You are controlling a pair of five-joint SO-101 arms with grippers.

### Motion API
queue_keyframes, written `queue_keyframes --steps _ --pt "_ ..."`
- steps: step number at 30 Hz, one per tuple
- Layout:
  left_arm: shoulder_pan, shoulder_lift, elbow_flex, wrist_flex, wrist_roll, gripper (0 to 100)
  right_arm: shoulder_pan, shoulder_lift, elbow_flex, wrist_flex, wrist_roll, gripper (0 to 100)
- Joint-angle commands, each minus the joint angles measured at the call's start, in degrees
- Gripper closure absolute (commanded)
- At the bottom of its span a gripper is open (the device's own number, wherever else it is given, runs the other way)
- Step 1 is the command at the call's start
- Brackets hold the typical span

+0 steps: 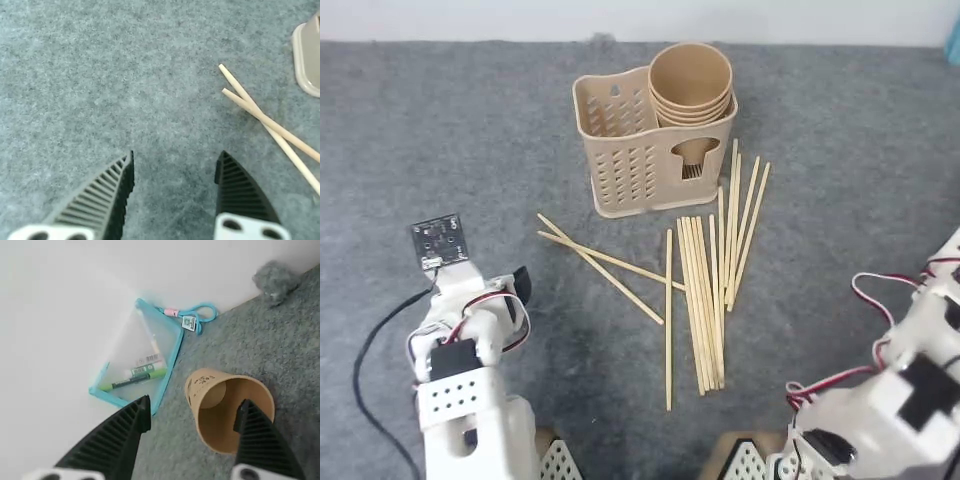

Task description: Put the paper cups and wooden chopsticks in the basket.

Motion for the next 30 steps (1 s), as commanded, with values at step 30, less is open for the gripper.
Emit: queue_keyframes --steps 30 --pt "0.8 -1.1 -0.2 -1.2 -0.8 75 -1.9 44.2 -42.8 -18.1 -7.4 73.1"
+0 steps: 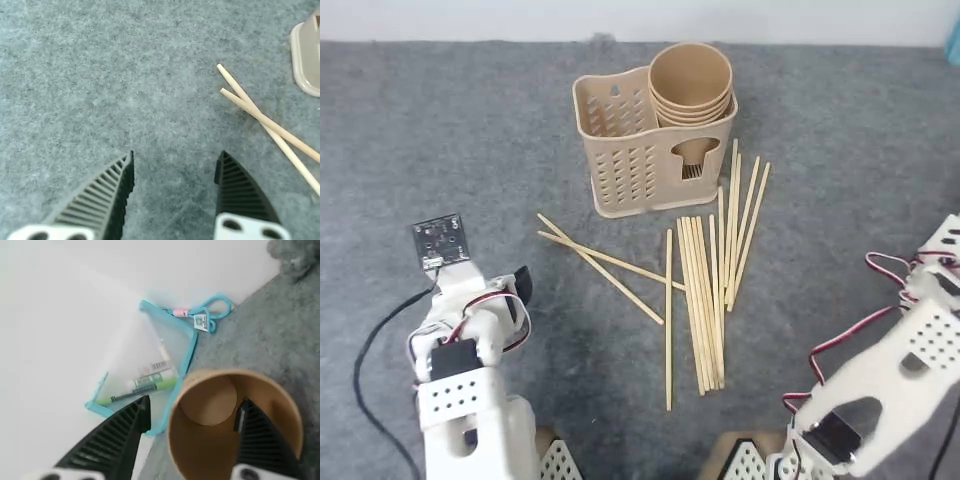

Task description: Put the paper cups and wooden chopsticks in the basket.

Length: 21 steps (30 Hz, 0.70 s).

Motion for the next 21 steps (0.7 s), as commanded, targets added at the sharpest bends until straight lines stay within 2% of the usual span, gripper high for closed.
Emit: queue_keyframes --steps 1,6,9,13,15,19,21 --pt "0.5 -1.1 -0.2 -1.2 -0.8 75 -0.7 0.7 -7.7 -1.1 -0.4 73.1" --pt "0.5 -1.1 -0.2 -1.2 -0.8 75 -0.7 4.9 -19.4 12.2 -0.7 73.1" --pt "0.5 -1.1 -0.2 -1.2 -0.8 75 -0.5 9.1 -28.9 20.4 -4.1 73.2" --pt "0.5 -1.1 -0.2 -1.2 -0.8 75 -0.4 16.0 -41.5 28.0 -4.7 73.4" --pt "0.5 -1.1 -0.2 -1.2 -0.8 75 -0.5 19.4 -47.6 31.9 -4.7 77.9" --pt "0.5 -1.1 -0.2 -1.2 -0.8 75 0.3 24.4 -59.1 41.5 -4.7 99.8" --pt "0.5 -1.1 -0.2 -1.2 -0.8 75 0.8 25.9 -64.2 48.0 -4.7 95.8"
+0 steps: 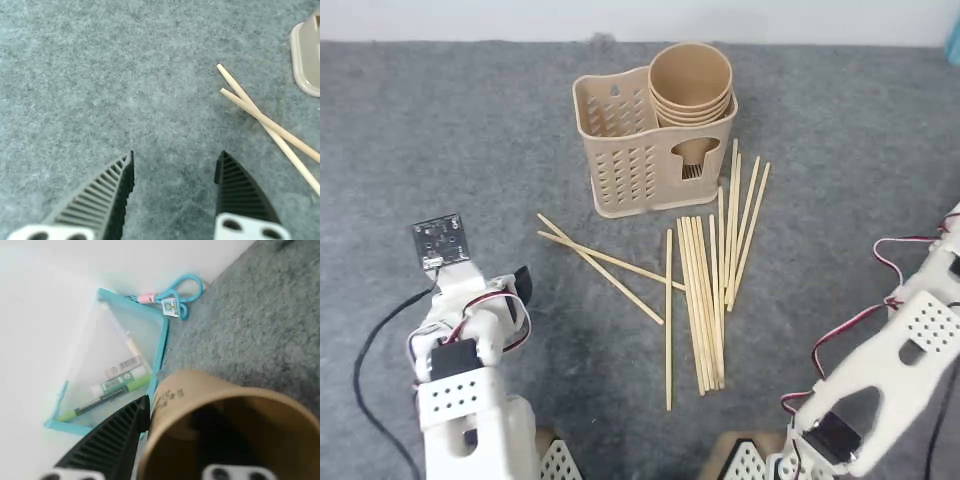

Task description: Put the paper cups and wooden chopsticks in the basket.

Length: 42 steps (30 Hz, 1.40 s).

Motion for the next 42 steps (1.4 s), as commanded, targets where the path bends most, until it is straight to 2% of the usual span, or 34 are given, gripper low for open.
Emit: queue_keyframes --steps 1,6,11,15,20,34,38,42 --pt "0.5 -1.1 -0.2 -1.2 -0.8 75 0.9 0.3 -11.9 11.7 -0.4 97.4" --pt "0.5 -1.1 -0.2 -1.2 -0.8 75 2.5 0.9 -25.2 29.5 0.8 99.3" --pt "0.5 -1.1 -0.2 -1.2 -0.8 75 3.8 0.9 -36.9 44.7 6.4 99.2" --pt "0.5 -1.1 -0.2 -1.2 -0.8 75 4.0 0.3 -45.5 58.0 14.0 99.2" --pt "0.4 -1.1 -0.2 -1.2 -0.8 75 2.9 -5.1 -43.8 68.9 24.7 99.2" --pt "0.3 -1.1 -0.2 -1.1 -0.8 75 1.3 -19.1 -44.0 110.2 46.7 99.2" --pt "0.3 -1.1 -0.2 -1.0 -0.8 75 2.9 -22.5 -40.7 110.9 52.0 99.2" --pt "0.3 -1.1 -0.2 -1.0 -0.8 75 4.2 -27.4 -31.3 111.1 57.4 99.2"
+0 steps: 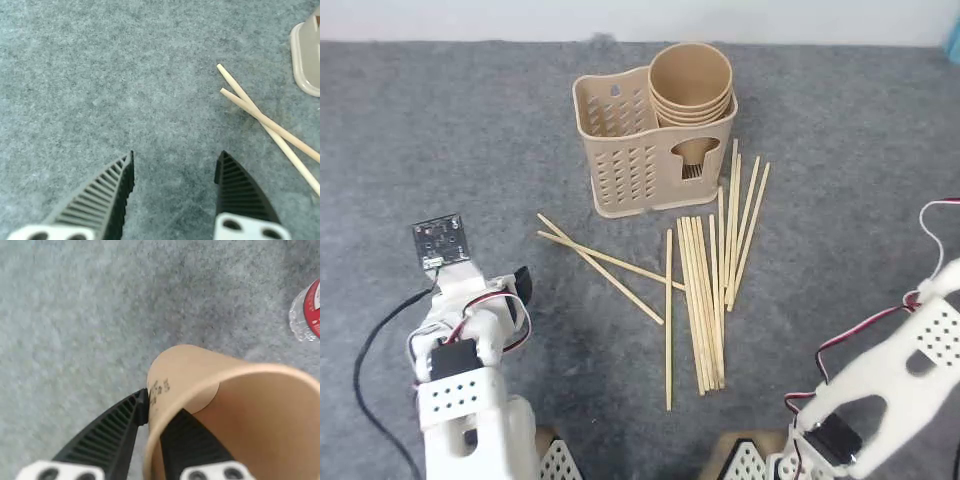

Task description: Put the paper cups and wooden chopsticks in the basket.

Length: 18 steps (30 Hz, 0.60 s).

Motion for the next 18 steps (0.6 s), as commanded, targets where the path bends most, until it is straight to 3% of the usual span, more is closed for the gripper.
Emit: queue_keyframes --steps 1,11,18 --pt "0.3 -1.1 -0.2 -1.0 -0.8 75 2.0 -9.0 7.9 2.6 4.7 99.2" --pt "0.3 -1.1 -0.2 -1.1 -0.8 75 -2.0 -34.2 42.0 2.2 7.3 99.1" --pt "0.3 -1.1 -0.2 -1.0 -0.8 75 -7.5 -39.1 46.2 2.2 7.5 99.1"
